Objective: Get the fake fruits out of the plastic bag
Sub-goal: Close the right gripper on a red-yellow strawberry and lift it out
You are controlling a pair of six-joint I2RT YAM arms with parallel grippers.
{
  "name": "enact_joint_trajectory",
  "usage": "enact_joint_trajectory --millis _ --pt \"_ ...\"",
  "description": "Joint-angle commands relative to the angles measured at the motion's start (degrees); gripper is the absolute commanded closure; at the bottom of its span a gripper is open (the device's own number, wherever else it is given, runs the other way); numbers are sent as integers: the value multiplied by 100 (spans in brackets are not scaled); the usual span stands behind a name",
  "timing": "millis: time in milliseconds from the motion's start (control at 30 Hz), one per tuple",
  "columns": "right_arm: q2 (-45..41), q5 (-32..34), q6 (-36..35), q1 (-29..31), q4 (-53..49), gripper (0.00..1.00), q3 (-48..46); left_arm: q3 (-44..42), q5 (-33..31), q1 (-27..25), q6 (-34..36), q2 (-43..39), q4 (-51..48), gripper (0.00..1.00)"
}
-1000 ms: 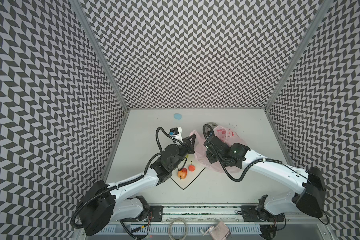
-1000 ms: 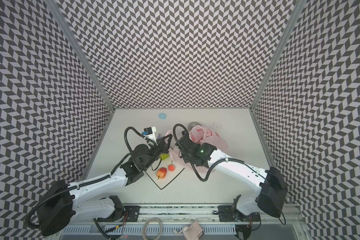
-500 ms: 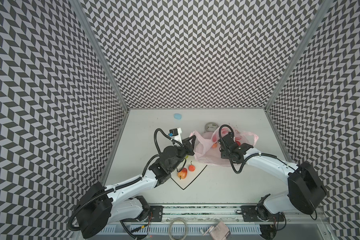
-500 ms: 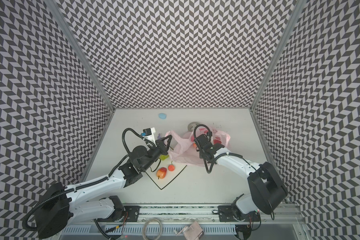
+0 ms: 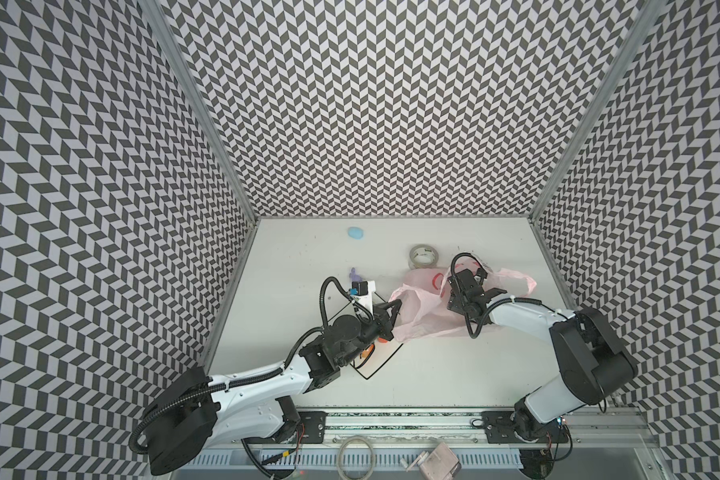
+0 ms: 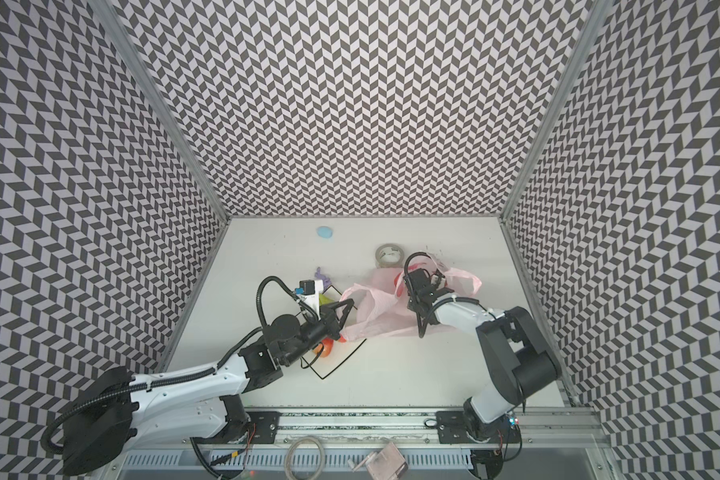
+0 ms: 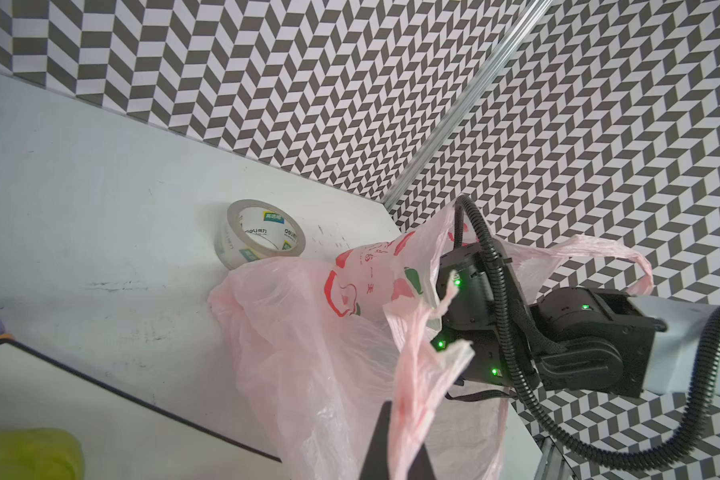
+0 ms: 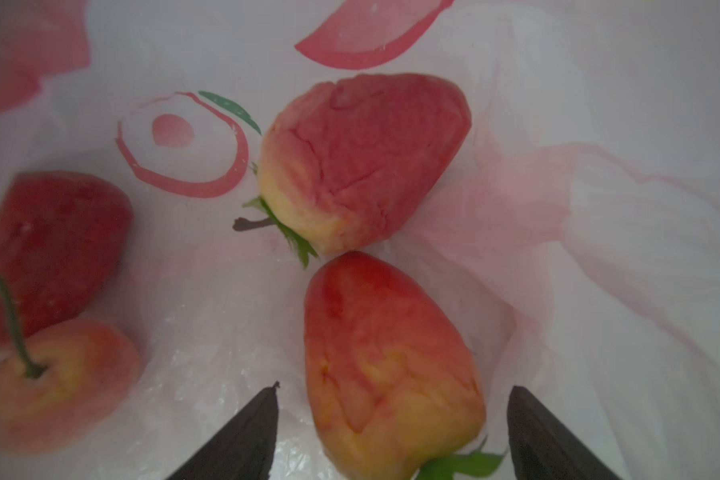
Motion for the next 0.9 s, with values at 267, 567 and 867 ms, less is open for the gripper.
enact_joint_trajectory --millis 267,567,867 --pt "888 405 268 -54 394 22 199 30 -131 -19 59 -143 51 100" --pt "89 -129 -601 35 711 61 155 101 -208 73 108 -84 71 100" --pt "-1485 -2219 -2087 153 1306 63 -378 343 0 367 102 256 265 100"
